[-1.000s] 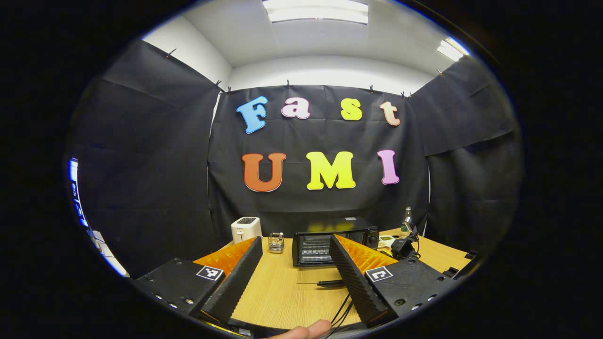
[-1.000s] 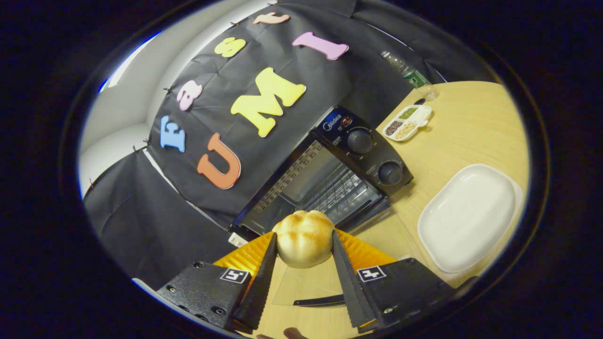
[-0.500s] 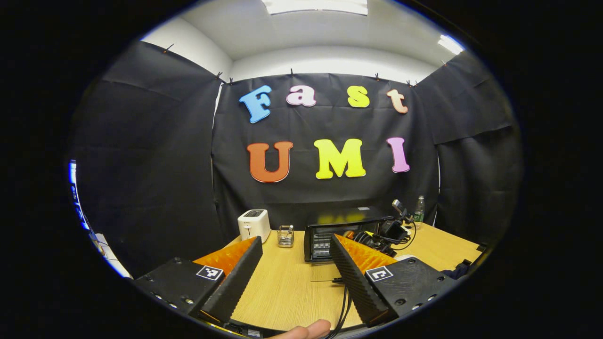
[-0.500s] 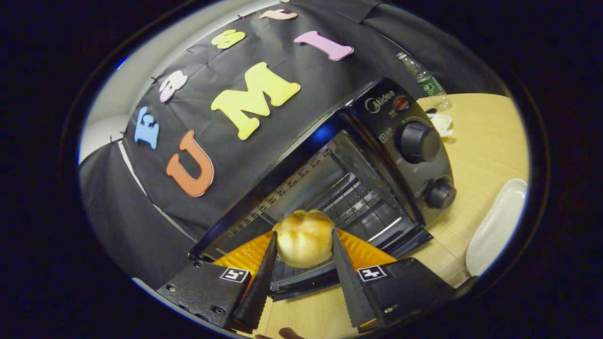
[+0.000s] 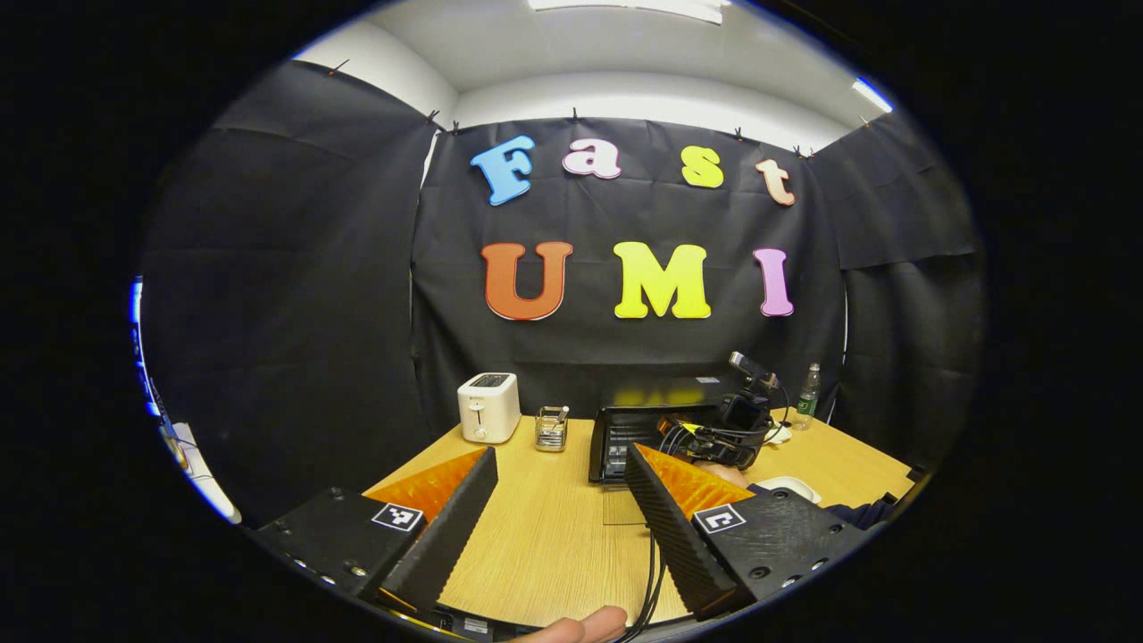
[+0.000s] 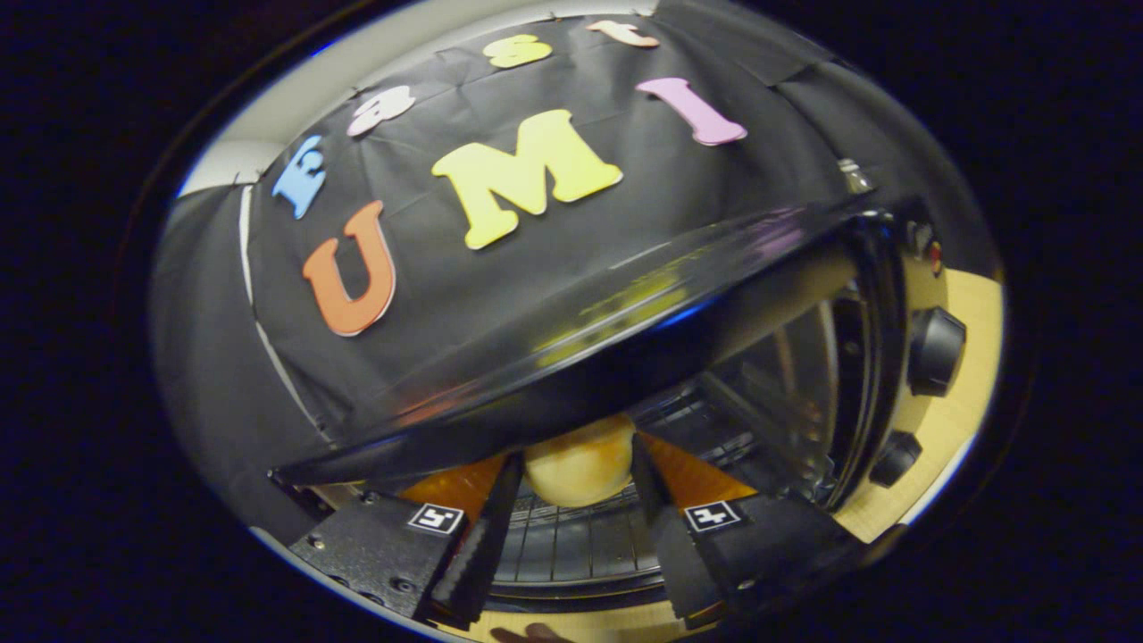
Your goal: Open the electric oven with the left hand, put the food in, and close the electric oven.
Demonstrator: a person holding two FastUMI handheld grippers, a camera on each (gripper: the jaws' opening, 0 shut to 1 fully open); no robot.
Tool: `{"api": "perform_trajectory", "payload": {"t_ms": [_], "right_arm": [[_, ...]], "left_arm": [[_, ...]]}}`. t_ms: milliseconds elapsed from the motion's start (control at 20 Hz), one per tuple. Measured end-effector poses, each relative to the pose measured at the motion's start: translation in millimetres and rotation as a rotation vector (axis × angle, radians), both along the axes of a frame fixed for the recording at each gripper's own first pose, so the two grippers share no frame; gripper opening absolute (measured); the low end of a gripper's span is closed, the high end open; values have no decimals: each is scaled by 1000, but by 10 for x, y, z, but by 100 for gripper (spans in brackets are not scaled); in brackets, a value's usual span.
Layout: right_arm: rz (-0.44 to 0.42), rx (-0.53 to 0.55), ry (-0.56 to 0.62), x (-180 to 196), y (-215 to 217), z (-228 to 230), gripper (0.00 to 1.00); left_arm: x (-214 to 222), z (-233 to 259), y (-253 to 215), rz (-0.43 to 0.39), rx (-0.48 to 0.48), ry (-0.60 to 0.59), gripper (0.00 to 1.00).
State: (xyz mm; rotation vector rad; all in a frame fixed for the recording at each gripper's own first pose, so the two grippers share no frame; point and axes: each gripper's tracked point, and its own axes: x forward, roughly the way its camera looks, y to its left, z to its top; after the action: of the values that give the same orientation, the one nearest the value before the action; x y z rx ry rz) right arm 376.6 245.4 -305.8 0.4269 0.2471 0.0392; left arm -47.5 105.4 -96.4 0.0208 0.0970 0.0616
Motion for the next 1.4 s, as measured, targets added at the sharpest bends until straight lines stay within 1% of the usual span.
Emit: {"api": "perform_trajectory", "payload": {"t_ms": [50,100,200,250,350,450,750,850,950,1100,1150,1250,1350,1400], "right_arm": [[17,-24,-14,-44,34,22,83],[3,-52,-30,-113,-2,69,89],[6,-90,-65,-258,15,214,93],[17,-107,-64,-342,50,236,96],[34,-122,-64,-563,69,300,96],[47,-113,-73,-823,57,415,96],[34,-100,-142,-1623,-217,875,96],[30,-121,-193,-1900,-332,1024,96],[43,-143,-224,-2149,-410,1170,96],[113,-106,-219,-2530,-500,1305,96],[124,-86,-229,-2622,-566,1393,96],[123,-83,-255,-2810,-744,1584,95],[105,-125,-277,-2971,-945,1722,95],[101,-152,-286,-3054,-1027,1781,95]], "left_arm": [[6,-6,5,0,-7,-1,94],[4,-4,22,3,-11,-2,94],[-39,26,36,16,-7,-4,94],[-65,46,41,21,-3,-10,94],[-124,75,6,25,4,-16,94],[-196,99,-46,25,5,-18,94],[-349,99,-177,27,-20,-14,94],[-349,38,-214,29,-23,0,94],[-334,-55,-251,30,-37,31,94],[-293,-150,-337,28,-47,55,94],[-264,-181,-376,24,-44,60,94],[-198,-305,-445,20,-36,85,94],[-148,-482,-498,24,-31,123,94],[-118,-559,-574,11,-32,141,94]]}}
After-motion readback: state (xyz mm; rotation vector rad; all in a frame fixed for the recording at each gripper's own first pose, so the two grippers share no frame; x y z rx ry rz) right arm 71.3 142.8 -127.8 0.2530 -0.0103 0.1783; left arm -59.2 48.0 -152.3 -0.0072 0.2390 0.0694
